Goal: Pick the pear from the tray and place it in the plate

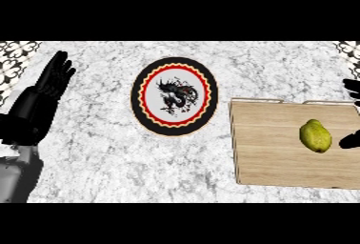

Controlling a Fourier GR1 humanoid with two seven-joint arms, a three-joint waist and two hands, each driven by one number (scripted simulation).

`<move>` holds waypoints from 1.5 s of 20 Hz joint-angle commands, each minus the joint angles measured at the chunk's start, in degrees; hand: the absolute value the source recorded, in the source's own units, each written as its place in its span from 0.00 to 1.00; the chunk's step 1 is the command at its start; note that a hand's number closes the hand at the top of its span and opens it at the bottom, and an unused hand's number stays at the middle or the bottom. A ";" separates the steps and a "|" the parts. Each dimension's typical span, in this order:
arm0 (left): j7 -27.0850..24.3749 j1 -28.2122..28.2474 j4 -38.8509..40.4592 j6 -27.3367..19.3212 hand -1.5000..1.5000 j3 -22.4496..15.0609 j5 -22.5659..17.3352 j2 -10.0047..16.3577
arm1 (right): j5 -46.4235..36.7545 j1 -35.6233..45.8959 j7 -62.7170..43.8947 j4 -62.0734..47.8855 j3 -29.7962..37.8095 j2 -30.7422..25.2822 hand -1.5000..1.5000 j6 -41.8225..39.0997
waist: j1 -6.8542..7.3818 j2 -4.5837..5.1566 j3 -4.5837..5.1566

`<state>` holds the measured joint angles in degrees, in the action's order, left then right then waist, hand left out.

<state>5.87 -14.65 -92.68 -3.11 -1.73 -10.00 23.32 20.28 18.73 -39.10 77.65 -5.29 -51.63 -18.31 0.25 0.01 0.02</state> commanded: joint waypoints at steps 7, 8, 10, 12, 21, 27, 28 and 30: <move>-2.20 -0.48 2.52 0.59 0.50 -0.53 4.16 -3.70 | -10.42 5.38 -2.12 -10.97 -2.03 5.23 0.00 -5.22 | 0.23 0.14 -0.02; 0.52 -1.11 1.04 3.54 0.50 3.58 0.11 -1.11 | -10.91 3.26 -1.07 -10.20 -0.74 4.97 0.00 -6.27 | 0.04 0.03 -0.02; 1.31 -0.54 -0.03 2.52 0.50 2.11 2.26 -2.20 | -14.41 2.77 0.65 -12.98 -2.02 8.03 0.00 -4.70 | 0.13 0.05 -0.03; 0.75 -3.12 2.86 4.20 0.50 4.55 1.71 -1.13 | -16.18 4.13 0.82 -15.31 -1.28 10.08 0.00 -4.45 | 0.04 0.07 -0.03; 0.27 -0.19 0.11 4.59 0.50 4.20 5.50 -4.49 | -19.97 1.83 5.65 -18.08 2.75 14.04 0.00 -9.34 | -0.10 0.01 -0.03; -0.68 -3.48 4.48 4.55 0.50 4.96 6.58 -6.58 | -26.59 2.27 6.77 -21.90 1.23 18.57 0.00 -6.97 | -0.13 0.12 -0.03; -0.30 -0.40 1.05 4.66 0.50 4.72 6.35 -6.90 | -26.40 -0.25 6.95 -19.99 1.69 17.79 0.00 -7.70 | -0.14 0.03 -0.03; -1.14 -2.20 4.21 5.24 0.50 5.44 6.24 -6.52 | -28.82 -0.06 5.94 -19.06 -0.12 19.11 0.00 -5.97 | -0.23 0.06 -0.02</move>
<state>6.97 -16.85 -91.08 1.32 3.01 -4.10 17.24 -4.84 20.57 -34.31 59.96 -3.81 -34.93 -26.09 0.11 -0.49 0.77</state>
